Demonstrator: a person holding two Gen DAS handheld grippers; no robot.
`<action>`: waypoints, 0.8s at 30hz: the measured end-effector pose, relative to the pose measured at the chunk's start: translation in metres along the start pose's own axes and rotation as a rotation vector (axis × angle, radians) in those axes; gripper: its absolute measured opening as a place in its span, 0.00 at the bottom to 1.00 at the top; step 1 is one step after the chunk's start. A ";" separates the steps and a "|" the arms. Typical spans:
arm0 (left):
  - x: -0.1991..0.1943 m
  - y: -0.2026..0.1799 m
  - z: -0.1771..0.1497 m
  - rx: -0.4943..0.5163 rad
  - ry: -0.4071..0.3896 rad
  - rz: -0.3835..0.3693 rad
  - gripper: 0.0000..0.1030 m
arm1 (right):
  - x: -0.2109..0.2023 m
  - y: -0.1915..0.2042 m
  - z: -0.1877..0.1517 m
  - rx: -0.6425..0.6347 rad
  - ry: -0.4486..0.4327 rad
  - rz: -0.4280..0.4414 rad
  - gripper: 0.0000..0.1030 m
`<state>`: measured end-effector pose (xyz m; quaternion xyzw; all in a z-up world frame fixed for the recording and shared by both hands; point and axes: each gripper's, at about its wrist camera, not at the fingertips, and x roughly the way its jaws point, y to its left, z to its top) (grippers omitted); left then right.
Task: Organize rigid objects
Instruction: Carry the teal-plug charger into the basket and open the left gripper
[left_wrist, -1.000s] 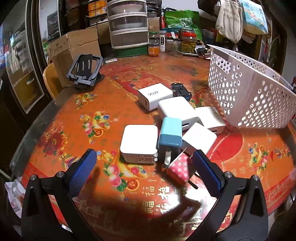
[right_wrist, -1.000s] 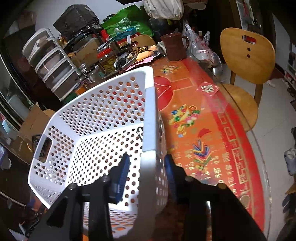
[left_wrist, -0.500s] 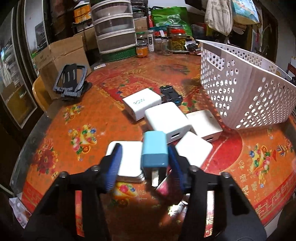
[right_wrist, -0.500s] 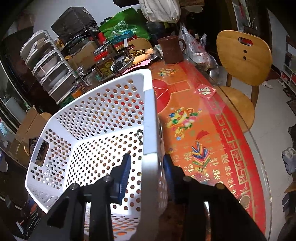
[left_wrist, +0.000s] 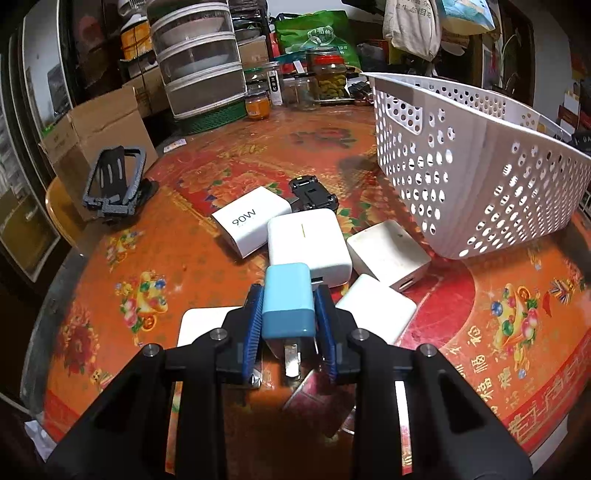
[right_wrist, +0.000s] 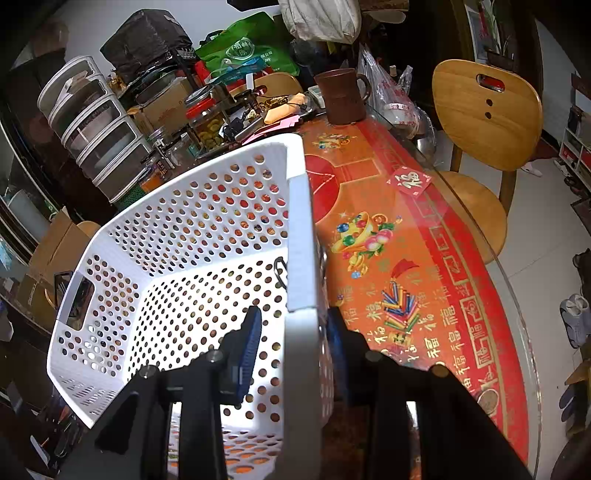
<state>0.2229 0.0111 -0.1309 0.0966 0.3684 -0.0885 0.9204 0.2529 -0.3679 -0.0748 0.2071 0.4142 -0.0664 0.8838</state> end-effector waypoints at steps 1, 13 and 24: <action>0.000 0.000 0.000 0.003 0.001 -0.008 0.25 | 0.000 0.000 0.000 0.000 0.000 0.000 0.34; -0.042 0.015 0.041 0.046 -0.095 0.102 0.25 | 0.001 0.000 0.001 0.000 0.008 -0.003 0.34; -0.061 -0.016 0.130 0.206 -0.172 0.230 0.25 | 0.002 0.001 0.001 -0.010 0.019 -0.006 0.34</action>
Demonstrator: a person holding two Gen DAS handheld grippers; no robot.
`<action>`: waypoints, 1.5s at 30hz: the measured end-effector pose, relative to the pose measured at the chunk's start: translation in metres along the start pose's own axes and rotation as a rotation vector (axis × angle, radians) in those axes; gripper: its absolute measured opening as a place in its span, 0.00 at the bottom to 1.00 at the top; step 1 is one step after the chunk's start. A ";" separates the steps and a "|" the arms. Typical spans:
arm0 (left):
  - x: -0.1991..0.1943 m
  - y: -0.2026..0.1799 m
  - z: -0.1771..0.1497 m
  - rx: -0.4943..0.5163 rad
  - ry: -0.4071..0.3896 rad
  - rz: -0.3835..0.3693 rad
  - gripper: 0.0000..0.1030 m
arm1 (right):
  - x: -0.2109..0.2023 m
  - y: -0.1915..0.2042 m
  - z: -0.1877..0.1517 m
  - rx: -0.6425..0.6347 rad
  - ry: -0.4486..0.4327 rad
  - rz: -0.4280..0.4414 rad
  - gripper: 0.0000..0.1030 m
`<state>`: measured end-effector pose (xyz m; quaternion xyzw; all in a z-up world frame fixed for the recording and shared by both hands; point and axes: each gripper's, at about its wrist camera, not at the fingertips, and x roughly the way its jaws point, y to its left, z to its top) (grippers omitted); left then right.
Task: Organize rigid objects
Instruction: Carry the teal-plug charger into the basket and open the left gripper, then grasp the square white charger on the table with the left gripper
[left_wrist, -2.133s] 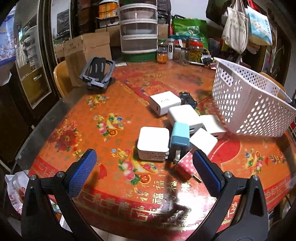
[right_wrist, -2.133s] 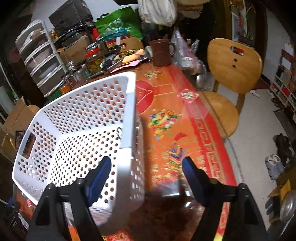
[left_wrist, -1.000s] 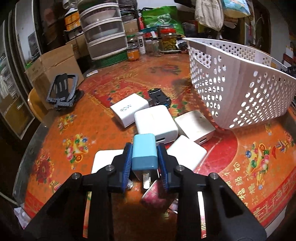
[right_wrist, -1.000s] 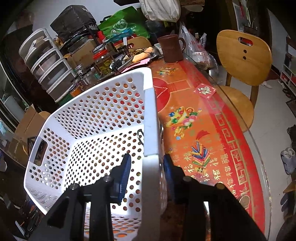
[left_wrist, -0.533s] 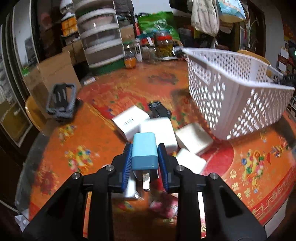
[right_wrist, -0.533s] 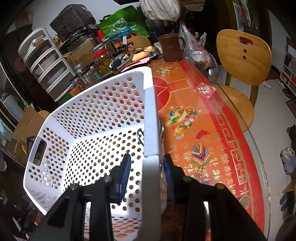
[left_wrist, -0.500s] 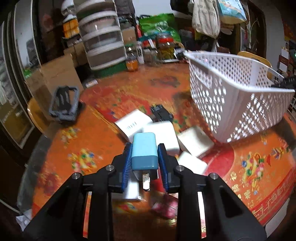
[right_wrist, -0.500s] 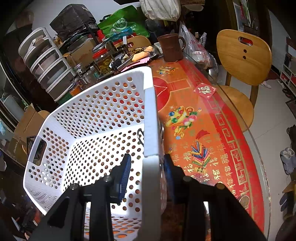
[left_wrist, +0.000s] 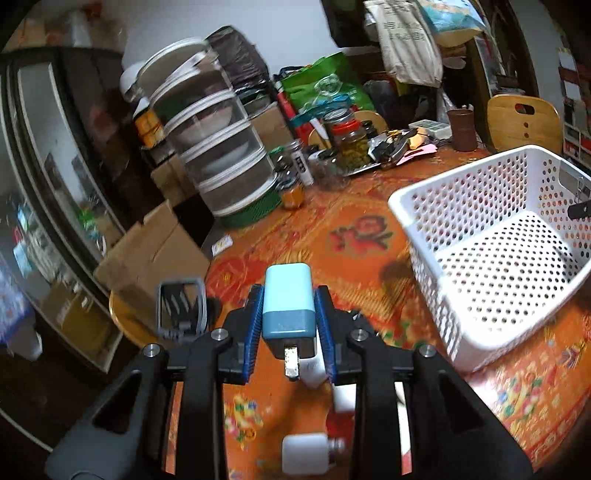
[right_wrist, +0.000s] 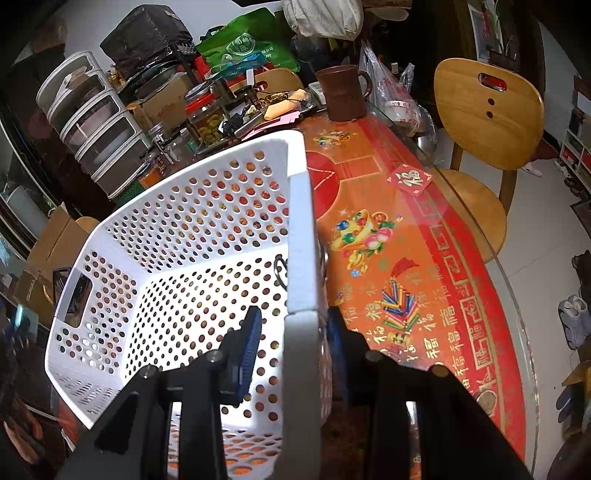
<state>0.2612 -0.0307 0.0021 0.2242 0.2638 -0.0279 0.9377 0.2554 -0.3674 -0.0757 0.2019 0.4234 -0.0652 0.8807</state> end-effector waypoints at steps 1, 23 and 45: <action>0.000 -0.004 0.009 -0.001 -0.001 -0.012 0.25 | 0.000 0.000 0.000 0.000 0.000 0.000 0.34; 0.027 -0.168 0.082 0.151 0.116 -0.193 0.25 | -0.001 0.001 -0.001 -0.007 -0.003 -0.027 0.34; -0.022 -0.070 0.040 -0.041 -0.006 -0.106 0.99 | -0.001 0.000 0.000 -0.001 0.007 -0.034 0.32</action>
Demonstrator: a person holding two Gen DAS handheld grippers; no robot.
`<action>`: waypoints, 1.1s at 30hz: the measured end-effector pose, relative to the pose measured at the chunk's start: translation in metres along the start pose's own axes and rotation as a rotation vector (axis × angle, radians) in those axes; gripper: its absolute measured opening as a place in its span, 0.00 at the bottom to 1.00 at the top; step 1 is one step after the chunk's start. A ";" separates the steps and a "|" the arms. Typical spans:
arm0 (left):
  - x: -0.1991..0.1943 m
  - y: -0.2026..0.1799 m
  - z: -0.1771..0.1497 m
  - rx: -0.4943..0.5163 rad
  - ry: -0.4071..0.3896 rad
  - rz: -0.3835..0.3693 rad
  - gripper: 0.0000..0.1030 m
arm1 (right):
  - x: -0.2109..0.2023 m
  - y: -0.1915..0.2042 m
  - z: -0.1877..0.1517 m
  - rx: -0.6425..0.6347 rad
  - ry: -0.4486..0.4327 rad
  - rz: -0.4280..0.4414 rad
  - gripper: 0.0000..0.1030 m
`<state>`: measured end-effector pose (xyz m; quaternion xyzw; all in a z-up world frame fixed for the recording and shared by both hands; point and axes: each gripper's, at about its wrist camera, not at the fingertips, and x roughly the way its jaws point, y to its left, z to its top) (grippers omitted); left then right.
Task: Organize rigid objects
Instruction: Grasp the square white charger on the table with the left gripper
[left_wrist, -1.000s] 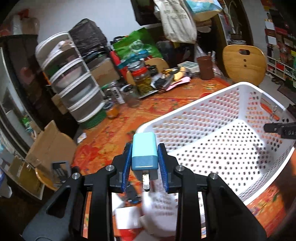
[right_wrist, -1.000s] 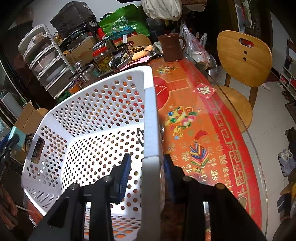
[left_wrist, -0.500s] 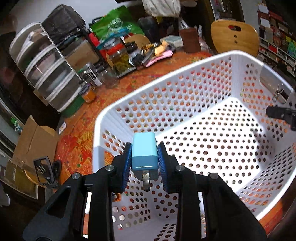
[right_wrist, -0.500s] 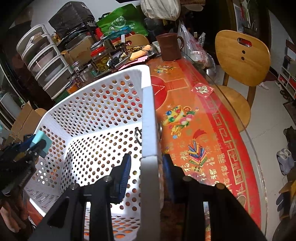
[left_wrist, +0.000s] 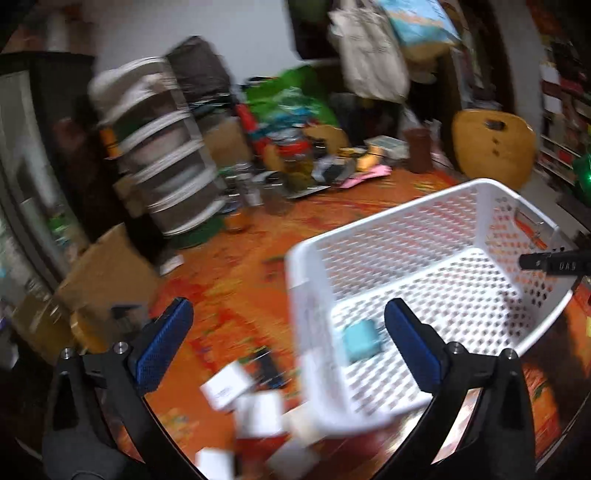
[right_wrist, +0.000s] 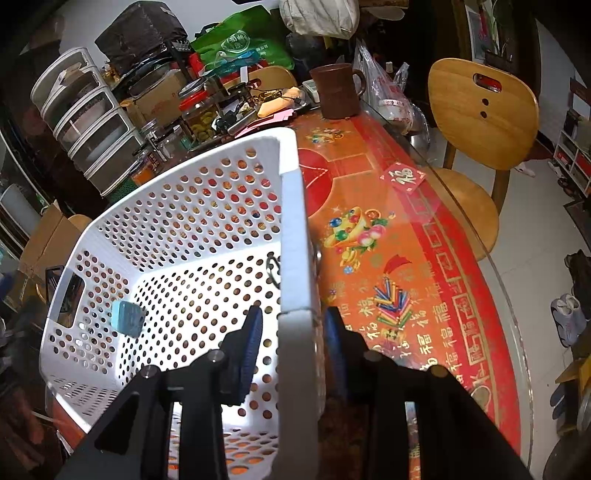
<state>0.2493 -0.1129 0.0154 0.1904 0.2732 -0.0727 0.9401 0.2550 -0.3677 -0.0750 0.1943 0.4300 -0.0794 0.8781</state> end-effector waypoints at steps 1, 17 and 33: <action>-0.006 0.015 -0.011 -0.021 0.005 0.019 0.99 | 0.000 0.000 0.000 0.001 -0.001 0.000 0.32; 0.033 0.117 -0.194 -0.340 0.209 0.059 0.99 | -0.001 0.000 0.000 -0.005 0.000 -0.012 0.32; 0.073 0.118 -0.214 -0.410 0.288 0.043 0.53 | -0.001 0.002 -0.001 -0.011 0.002 -0.025 0.32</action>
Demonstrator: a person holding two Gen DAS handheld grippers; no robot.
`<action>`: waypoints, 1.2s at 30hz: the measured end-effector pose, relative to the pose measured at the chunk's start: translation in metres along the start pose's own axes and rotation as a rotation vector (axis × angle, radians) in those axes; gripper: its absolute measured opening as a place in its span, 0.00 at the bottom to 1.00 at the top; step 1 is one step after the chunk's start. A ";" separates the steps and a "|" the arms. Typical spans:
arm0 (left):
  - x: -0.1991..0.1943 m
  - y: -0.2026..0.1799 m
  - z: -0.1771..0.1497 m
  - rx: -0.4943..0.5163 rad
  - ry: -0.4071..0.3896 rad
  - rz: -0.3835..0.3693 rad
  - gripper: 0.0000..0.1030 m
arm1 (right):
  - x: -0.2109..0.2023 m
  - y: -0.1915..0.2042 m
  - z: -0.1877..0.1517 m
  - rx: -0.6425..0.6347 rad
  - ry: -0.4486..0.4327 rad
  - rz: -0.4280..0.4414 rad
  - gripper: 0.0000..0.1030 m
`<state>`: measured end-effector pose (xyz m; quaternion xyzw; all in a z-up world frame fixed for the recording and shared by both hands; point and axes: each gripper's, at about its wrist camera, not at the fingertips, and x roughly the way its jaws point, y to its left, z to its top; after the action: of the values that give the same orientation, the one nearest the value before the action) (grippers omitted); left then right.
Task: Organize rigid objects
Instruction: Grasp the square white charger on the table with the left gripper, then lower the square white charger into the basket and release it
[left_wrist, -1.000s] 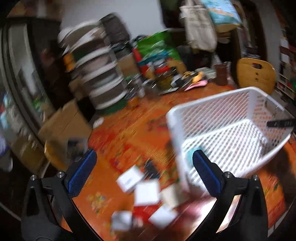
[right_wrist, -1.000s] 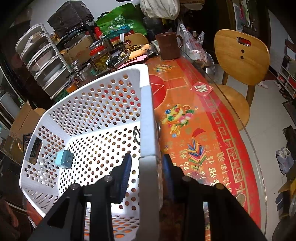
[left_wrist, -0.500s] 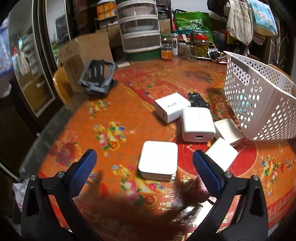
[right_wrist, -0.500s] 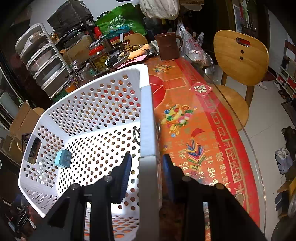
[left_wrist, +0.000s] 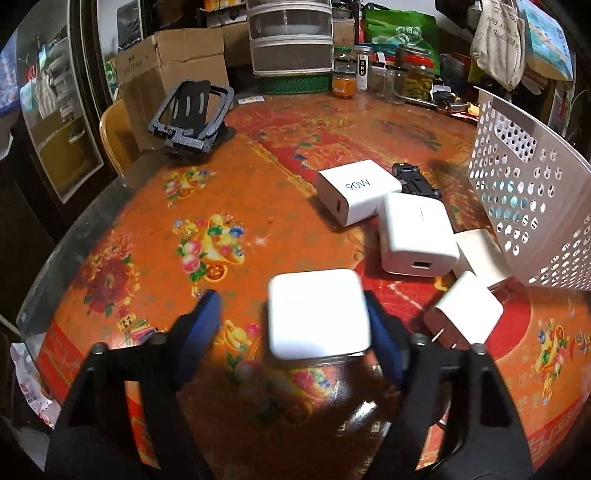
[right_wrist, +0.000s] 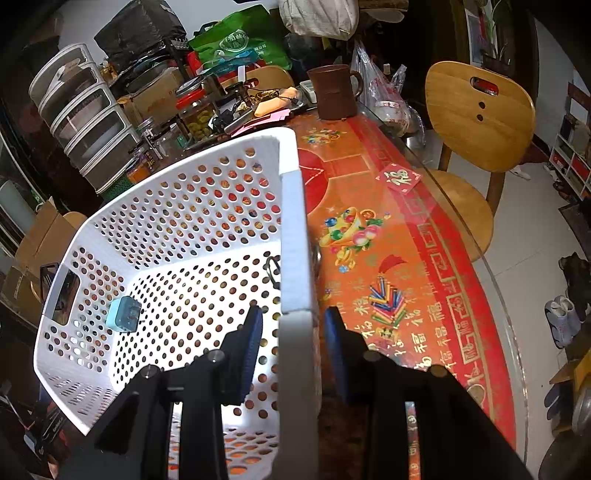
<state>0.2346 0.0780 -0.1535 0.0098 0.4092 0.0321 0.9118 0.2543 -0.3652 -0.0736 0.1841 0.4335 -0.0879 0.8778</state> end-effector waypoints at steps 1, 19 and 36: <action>0.001 -0.001 0.000 0.010 0.004 0.010 0.44 | 0.000 0.000 0.000 0.000 0.000 0.001 0.32; -0.056 -0.040 0.049 0.098 -0.151 0.092 0.42 | 0.001 0.000 0.000 -0.004 0.002 0.016 0.32; -0.124 -0.169 0.129 0.226 -0.275 -0.003 0.42 | 0.001 0.000 0.000 -0.007 0.003 0.014 0.32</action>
<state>0.2573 -0.0977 0.0176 0.1159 0.2815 -0.0169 0.9524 0.2552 -0.3647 -0.0745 0.1841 0.4339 -0.0799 0.8783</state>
